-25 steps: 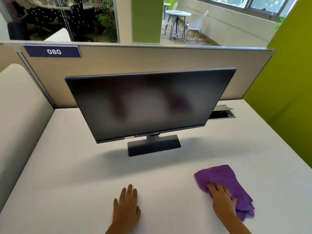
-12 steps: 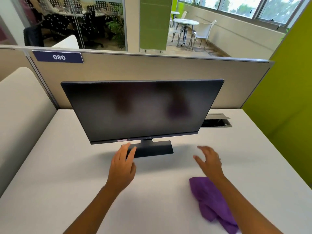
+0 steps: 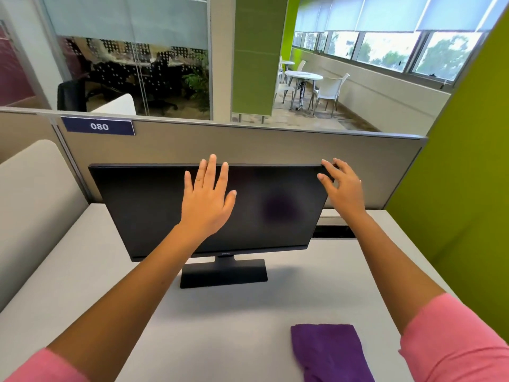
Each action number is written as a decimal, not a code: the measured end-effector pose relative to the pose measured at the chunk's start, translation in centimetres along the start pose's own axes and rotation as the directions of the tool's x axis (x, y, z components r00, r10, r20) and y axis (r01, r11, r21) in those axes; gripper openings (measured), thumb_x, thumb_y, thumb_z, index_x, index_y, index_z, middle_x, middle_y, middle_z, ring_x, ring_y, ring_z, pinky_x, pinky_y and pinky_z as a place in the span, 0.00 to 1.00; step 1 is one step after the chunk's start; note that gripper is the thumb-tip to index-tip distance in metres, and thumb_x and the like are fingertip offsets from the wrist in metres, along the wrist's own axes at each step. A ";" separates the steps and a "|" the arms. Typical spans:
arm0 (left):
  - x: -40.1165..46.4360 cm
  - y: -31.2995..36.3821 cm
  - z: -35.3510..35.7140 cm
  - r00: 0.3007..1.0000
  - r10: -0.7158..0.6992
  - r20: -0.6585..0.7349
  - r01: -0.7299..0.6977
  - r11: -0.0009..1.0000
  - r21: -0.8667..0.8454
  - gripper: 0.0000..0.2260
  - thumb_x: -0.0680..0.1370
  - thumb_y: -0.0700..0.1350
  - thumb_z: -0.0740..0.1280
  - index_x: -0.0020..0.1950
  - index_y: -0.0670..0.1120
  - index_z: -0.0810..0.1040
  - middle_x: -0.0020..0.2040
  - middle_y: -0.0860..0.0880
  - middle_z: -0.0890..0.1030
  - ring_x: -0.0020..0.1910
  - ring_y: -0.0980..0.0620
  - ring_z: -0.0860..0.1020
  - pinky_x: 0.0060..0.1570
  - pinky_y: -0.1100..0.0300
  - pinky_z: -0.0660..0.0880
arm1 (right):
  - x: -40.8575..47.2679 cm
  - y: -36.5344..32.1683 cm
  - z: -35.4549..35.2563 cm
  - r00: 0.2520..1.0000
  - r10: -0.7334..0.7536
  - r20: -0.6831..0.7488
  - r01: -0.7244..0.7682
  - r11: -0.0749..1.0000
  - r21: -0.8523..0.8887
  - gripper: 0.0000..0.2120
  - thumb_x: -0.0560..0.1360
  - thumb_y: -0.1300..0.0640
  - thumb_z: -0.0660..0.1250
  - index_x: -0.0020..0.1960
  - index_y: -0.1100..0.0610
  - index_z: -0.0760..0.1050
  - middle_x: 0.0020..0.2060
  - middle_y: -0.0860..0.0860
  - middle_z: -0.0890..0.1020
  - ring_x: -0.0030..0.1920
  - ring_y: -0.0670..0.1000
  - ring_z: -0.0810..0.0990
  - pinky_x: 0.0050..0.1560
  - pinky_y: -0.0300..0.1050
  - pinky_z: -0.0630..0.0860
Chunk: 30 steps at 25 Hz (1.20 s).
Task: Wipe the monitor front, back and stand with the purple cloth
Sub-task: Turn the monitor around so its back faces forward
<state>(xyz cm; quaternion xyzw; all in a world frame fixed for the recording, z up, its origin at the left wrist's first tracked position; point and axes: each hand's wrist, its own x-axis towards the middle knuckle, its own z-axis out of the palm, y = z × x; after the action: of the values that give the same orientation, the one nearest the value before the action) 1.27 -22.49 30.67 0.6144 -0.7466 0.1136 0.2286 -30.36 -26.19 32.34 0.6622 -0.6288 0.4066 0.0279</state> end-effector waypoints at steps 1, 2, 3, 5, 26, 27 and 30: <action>0.2 0.4 0.2 1.000 -0.020 0.020 0.020 1.000 0.002 0.28 0.81 0.56 0.50 0.78 0.47 0.51 0.79 0.43 0.47 0.77 0.43 0.45 0.72 0.41 0.44 | 0.1 0.3 0.0 1.000 -0.027 0.017 0.026 1.000 0.003 0.18 0.78 0.50 0.62 0.67 0.51 0.72 0.64 0.54 0.73 0.63 0.53 0.72 0.61 0.49 0.71; 0.3 0.8 0.3 0.999 -0.040 0.031 0.040 0.999 0.000 0.27 0.81 0.55 0.50 0.78 0.47 0.50 0.79 0.43 0.47 0.77 0.43 0.44 0.72 0.41 0.44 | 0.1 0.4 0.0 0.999 -0.044 0.014 0.044 0.999 0.023 0.17 0.78 0.53 0.62 0.66 0.53 0.73 0.61 0.55 0.74 0.59 0.52 0.73 0.58 0.44 0.71; 0.3 0.9 0.3 0.998 -0.056 0.040 0.056 0.998 -0.003 0.27 0.82 0.55 0.51 0.78 0.47 0.50 0.79 0.43 0.46 0.77 0.43 0.43 0.72 0.41 0.43 | 0.1 0.3 -0.1 0.999 -0.055 0.003 0.054 0.997 0.046 0.16 0.79 0.55 0.62 0.65 0.55 0.74 0.59 0.55 0.74 0.57 0.52 0.74 0.56 0.40 0.70; 0.2 1.0 0.0 0.996 -0.073 0.053 0.074 0.997 -0.016 0.27 0.82 0.54 0.50 0.78 0.47 0.49 0.79 0.44 0.45 0.77 0.44 0.42 0.72 0.41 0.42 | 0.2 0.0 -0.3 0.999 -0.050 -0.021 0.052 0.995 0.089 0.14 0.79 0.58 0.62 0.63 0.57 0.76 0.55 0.56 0.76 0.52 0.51 0.75 0.52 0.37 0.69; 0.7 -1.3 -2.1 0.974 -0.017 0.225 0.015 1.000 0.007 0.27 0.83 0.53 0.48 0.78 0.45 0.43 0.78 0.45 0.42 0.77 0.47 0.42 0.73 0.46 0.42 | -8.0 -4.3 -6.0 0.971 -0.237 -0.023 0.236 0.946 0.223 0.09 0.72 0.61 0.70 0.52 0.58 0.83 0.34 0.43 0.70 0.35 0.44 0.72 0.33 0.27 0.67; 0.6 -1.2 -2.1 0.974 -0.016 0.228 0.016 1.000 0.001 0.27 0.83 0.52 0.48 0.78 0.45 0.43 0.78 0.45 0.42 0.77 0.47 0.42 0.73 0.47 0.42 | -8.4 -4.6 -6.3 0.967 -0.254 -0.017 0.251 0.940 0.231 0.09 0.72 0.61 0.71 0.51 0.58 0.83 0.34 0.41 0.70 0.34 0.44 0.72 0.33 0.27 0.68; 0.6 -1.1 -2.2 0.971 -0.014 0.240 0.017 1.000 -0.012 0.27 0.83 0.52 0.47 0.78 0.45 0.43 0.78 0.46 0.42 0.77 0.48 0.41 0.73 0.48 0.42 | -9.4 -5.3 -6.9 0.957 -0.289 0.003 0.279 0.926 0.254 0.08 0.71 0.62 0.71 0.50 0.59 0.83 0.33 0.41 0.70 0.33 0.44 0.72 0.32 0.27 0.68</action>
<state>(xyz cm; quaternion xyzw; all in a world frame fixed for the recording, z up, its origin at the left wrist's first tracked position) 2.71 -22.25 32.70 0.6279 -0.7646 0.0318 0.1420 -28.17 -13.67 34.07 0.7525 -0.4703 0.4609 -0.0103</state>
